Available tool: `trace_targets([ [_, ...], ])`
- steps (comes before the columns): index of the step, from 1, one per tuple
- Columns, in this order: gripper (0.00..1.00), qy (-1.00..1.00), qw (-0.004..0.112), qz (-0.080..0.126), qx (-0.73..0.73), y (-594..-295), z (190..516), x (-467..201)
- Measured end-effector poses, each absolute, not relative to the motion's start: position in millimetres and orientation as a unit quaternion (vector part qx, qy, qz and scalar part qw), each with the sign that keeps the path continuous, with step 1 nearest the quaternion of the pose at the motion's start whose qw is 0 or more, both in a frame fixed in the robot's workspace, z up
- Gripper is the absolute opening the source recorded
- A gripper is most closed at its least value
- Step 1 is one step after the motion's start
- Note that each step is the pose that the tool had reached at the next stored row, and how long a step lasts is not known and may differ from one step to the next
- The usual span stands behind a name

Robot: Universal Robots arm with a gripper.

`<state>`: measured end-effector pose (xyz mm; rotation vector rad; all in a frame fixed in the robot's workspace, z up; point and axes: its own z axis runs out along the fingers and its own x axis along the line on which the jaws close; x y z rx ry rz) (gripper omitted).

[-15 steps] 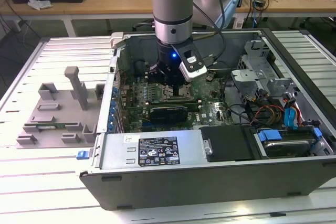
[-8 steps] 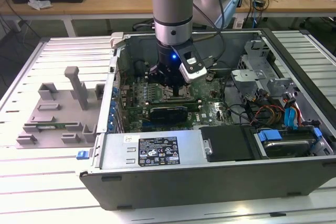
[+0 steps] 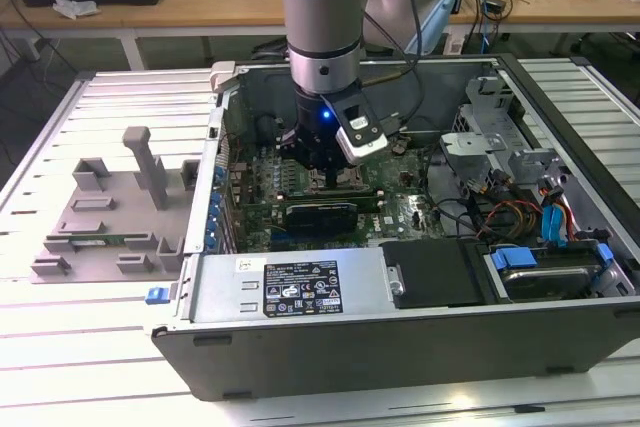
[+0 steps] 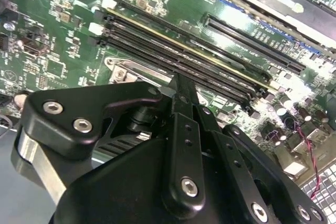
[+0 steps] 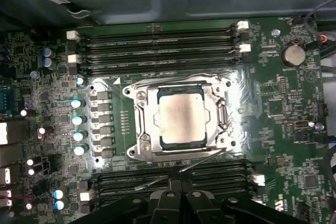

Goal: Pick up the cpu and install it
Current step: 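Install the second cpu locking lever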

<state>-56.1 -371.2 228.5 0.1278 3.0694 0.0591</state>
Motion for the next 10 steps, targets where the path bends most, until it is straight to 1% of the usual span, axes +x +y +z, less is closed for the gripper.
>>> trace_targets([
  [8, 0.11, 0.998, 0.037, 0.02, 0.042, -371.1, 222.6, -62.3],
  [10, 0.11, 0.998, 0.037, 0.024, 0.042, -371.1, 222.1, -63.6],
])
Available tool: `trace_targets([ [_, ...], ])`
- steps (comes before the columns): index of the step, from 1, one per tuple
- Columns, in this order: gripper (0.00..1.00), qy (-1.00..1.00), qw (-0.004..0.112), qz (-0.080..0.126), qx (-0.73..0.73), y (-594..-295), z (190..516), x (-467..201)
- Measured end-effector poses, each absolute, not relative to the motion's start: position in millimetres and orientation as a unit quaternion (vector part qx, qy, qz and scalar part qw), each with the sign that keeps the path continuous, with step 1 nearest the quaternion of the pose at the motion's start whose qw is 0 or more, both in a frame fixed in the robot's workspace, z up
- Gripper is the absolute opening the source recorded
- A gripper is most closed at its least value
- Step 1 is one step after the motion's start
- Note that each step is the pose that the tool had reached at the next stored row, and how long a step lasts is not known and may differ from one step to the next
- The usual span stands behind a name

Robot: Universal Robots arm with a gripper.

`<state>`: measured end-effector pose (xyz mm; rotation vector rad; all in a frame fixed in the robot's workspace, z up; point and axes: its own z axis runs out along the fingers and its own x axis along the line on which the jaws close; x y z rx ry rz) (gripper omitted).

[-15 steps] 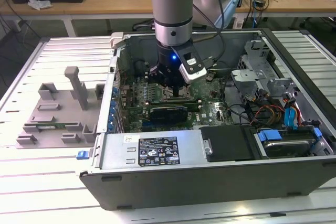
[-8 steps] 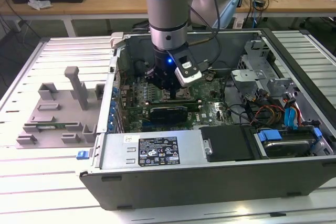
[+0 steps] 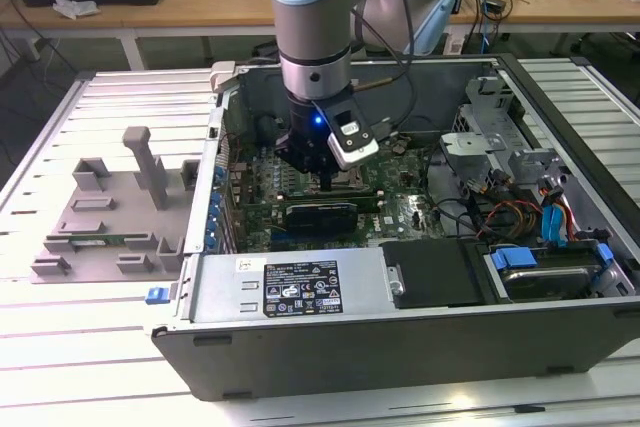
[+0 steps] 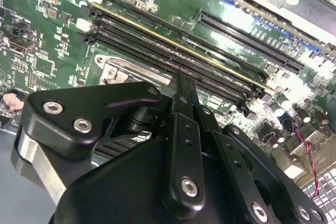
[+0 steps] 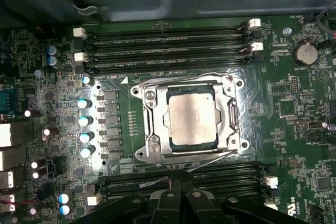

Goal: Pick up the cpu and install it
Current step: 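Install the second cpu locking lever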

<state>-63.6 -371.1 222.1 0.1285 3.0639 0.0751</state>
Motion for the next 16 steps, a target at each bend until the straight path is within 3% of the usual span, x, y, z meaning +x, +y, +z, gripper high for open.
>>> trace_targets([
  [16, 0.11, 0.995, 0.039, 0.077, 0.044, -387, 215, -91],
])
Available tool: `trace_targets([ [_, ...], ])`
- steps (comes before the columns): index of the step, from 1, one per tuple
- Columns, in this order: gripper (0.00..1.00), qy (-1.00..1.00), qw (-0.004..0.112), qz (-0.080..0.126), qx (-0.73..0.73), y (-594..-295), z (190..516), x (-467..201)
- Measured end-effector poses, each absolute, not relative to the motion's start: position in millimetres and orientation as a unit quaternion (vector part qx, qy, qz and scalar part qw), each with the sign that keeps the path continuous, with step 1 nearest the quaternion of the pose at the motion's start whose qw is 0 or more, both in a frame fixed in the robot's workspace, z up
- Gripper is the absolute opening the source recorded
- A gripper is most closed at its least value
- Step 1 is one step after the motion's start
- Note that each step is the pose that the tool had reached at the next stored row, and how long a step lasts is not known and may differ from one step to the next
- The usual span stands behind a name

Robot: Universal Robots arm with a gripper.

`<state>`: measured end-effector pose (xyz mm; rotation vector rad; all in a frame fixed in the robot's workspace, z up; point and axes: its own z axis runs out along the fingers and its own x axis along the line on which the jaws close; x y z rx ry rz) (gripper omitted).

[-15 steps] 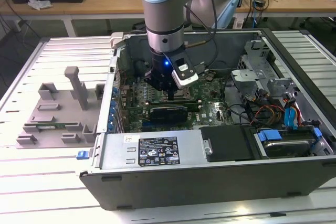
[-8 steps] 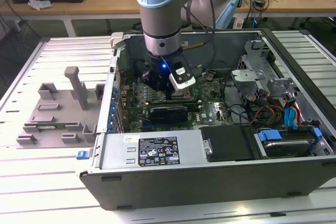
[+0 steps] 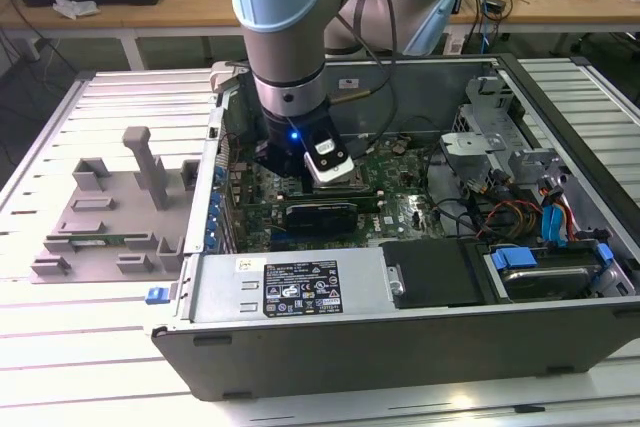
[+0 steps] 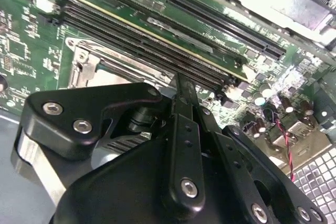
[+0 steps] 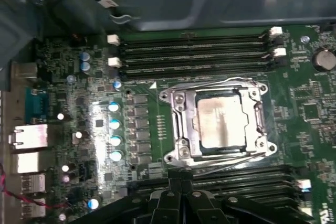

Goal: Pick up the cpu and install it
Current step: 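Install the second cpu locking lever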

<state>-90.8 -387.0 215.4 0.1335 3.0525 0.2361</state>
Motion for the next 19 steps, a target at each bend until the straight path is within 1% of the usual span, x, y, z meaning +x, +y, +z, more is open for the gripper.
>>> trace_targets([
  [5, 0.11, 0.994, 0.038, 0.093, 0.044, -387, 211, -92],
  [19, 0.11, 0.994, 0.037, 0.094, 0.044, -391, 208, -80],
])
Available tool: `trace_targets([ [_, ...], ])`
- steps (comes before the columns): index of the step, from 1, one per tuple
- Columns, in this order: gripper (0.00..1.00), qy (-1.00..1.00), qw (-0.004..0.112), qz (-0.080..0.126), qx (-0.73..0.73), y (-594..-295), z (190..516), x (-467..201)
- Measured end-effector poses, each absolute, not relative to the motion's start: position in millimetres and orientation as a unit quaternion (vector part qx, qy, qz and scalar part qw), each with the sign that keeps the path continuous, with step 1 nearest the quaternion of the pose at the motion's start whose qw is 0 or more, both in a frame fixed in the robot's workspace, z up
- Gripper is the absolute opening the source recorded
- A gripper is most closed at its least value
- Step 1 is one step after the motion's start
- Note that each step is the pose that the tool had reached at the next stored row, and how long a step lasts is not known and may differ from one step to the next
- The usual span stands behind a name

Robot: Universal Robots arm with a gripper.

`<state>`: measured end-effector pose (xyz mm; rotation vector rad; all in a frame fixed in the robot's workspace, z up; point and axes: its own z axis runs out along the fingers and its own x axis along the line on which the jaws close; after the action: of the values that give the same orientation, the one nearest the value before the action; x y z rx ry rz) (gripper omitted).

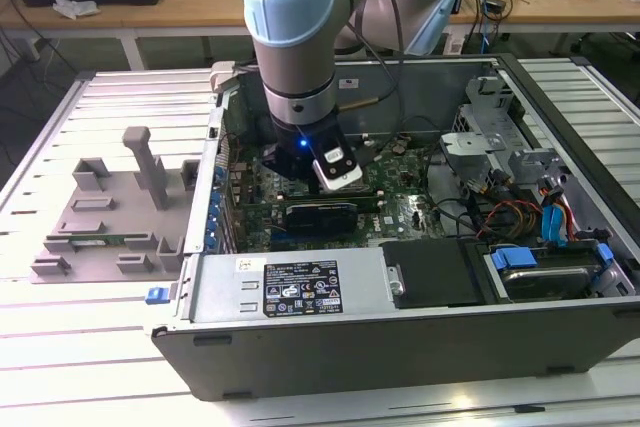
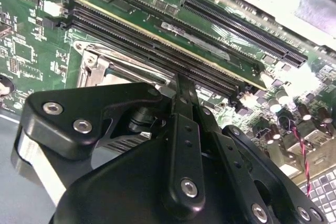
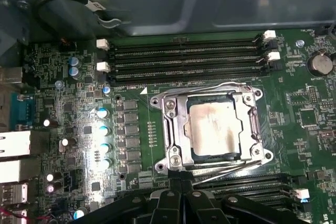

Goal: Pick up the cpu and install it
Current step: 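Install the second cpu locking lever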

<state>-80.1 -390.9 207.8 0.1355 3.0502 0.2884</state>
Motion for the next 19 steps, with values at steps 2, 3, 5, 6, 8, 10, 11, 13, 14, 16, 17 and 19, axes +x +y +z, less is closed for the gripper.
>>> trace_targets([
  [2, 0.11, 0.994, 0.037, 0.094, 0.044, -392.5, 207.8, -80.0],
  [3, 0.11, 0.994, 0.037, 0.094, 0.044, -393.2, 207.8, -79.9],
  [5, 0.11, 0.994, 0.037, 0.094, 0.044, -393.9, 207.8, -79.9],
  [6, 0.11, 0.994, 0.037, 0.094, 0.044, -394.5, 207.8, -79.8],
  [8, 0.11, 0.994, 0.037, 0.094, 0.044, -394.9, 207.5, -79.8],
  [10, 0.11, 0.993, 0.037, 0.101, 0.044, -394.9, 206.0, -80.9],
  [11, 0.11, 0.993, 0.037, 0.106, 0.045, -394.9, 205.4, -82.1],
  [13, 0.11, 0.992, 0.037, 0.113, 0.045, -394.9, 204.2, -84.2],
  [14, 0.11, 0.992, 0.037, 0.114, 0.045, -394.8, 203.6, -84.7],
  [16, 0.11, 0.991, 0.036, 0.119, 0.045, -394.2, 201.5, -85.9],
  [17, 0.11, 0.991, 0.036, 0.123, 0.045, -393.6, 200.8, -86.2],
  [19, 0.11, 0.99, 0.036, 0.129, 0.045, -392.5, 199.5, -86.6],
])
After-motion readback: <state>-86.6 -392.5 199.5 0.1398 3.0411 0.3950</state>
